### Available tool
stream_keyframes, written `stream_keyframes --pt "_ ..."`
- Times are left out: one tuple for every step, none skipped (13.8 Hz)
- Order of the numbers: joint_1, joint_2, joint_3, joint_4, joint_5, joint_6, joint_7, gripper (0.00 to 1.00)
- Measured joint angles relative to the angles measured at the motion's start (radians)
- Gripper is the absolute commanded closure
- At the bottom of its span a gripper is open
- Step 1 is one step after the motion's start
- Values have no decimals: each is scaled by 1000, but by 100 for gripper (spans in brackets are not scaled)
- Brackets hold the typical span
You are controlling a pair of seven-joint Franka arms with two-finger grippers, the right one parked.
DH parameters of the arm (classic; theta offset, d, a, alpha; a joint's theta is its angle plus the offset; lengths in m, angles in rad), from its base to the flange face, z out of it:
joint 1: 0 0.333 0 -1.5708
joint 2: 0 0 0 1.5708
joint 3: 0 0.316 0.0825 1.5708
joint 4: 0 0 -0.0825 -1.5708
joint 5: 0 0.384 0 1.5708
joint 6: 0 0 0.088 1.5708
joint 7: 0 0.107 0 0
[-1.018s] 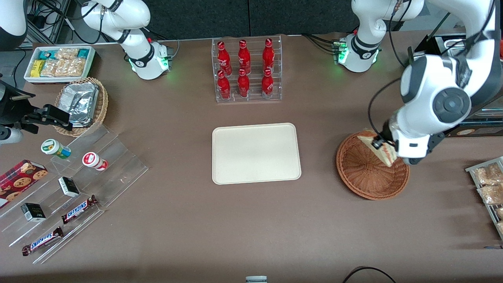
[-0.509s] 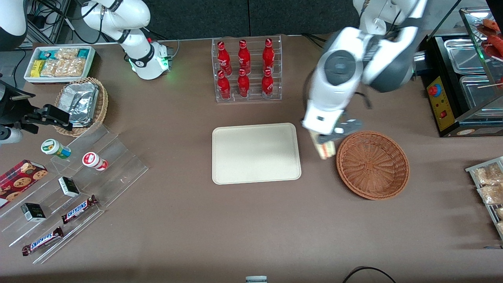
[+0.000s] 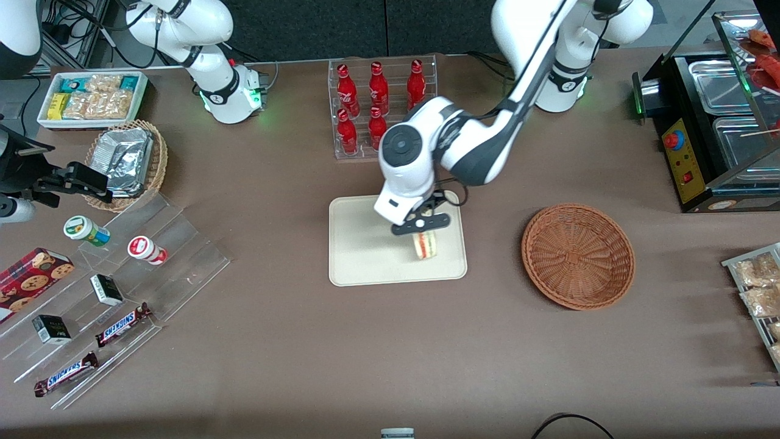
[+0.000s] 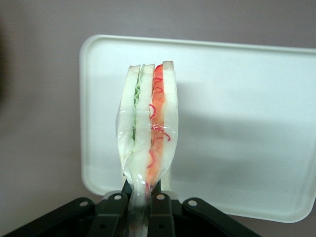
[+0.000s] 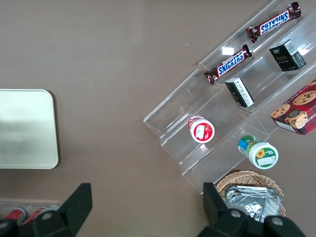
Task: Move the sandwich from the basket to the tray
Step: 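Lower the sandwich onto the tray and open the left gripper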
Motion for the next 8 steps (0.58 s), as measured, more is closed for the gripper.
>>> stream_keyframes --pt "-20 27 0 9 0 29 0 100" --pt "-35 48 0 15 0 60 0 100" --pt "-46 65 0 19 0 94 0 100" --pt "-51 79 0 21 -2 126 0 100" --pt "-51 88 0 22 -10 146 0 100" --pt "-51 95 2 23 -17 153 0 100" --pt "-51 99 4 24 -20 155 1 100" --pt "-51 105 5 25 -22 159 1 100"
